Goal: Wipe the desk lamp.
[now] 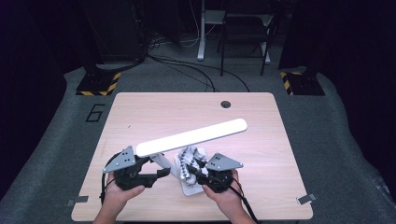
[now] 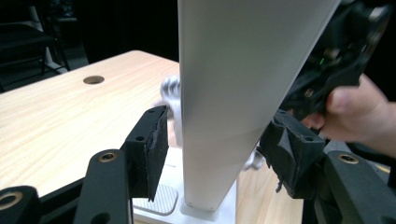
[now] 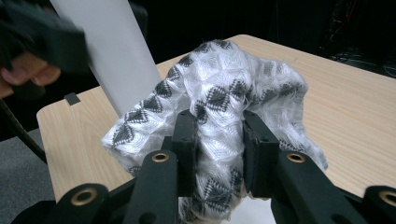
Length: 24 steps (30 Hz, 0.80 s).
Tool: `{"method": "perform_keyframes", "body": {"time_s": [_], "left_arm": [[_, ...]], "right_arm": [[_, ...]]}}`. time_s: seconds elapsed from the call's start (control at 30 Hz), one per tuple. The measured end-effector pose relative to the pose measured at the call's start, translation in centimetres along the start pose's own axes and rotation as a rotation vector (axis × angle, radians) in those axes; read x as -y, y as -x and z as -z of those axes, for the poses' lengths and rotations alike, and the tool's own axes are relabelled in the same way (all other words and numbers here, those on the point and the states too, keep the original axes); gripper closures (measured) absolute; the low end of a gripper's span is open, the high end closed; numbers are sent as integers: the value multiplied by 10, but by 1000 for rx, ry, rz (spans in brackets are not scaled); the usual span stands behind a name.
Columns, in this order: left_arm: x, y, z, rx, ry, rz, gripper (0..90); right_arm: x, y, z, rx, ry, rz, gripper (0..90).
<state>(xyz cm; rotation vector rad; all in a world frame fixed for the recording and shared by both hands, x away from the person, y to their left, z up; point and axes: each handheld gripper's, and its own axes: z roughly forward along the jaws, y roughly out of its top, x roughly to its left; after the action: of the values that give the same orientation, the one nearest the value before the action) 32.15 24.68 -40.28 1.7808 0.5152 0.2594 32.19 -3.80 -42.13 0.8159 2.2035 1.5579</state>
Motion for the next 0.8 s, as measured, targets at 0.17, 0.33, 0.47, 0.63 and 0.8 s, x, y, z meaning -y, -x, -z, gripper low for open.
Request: {"method": "perform_keyframes", "body": {"time_s": [0.17,0.33,0.47,0.63,0.8], "left_arm": [[19,-2,-17,-16,-16,-14,418],[33,-5,-26,-4,-19,-2,419],[36,-4,-29,3,-10,-10,432],[43,-3,-36,5,-30,-9,438],[47,-1,-41,17,-43,-5,438]], "right_arm": [[-1,1,3,8,9,-4,695],[-1,2,6,13,15,7,694],[-2,4,7,15,17,3,693],[-4,4,8,3,25,-3,691],[-9,2,9,-2,26,-5,691]]}}
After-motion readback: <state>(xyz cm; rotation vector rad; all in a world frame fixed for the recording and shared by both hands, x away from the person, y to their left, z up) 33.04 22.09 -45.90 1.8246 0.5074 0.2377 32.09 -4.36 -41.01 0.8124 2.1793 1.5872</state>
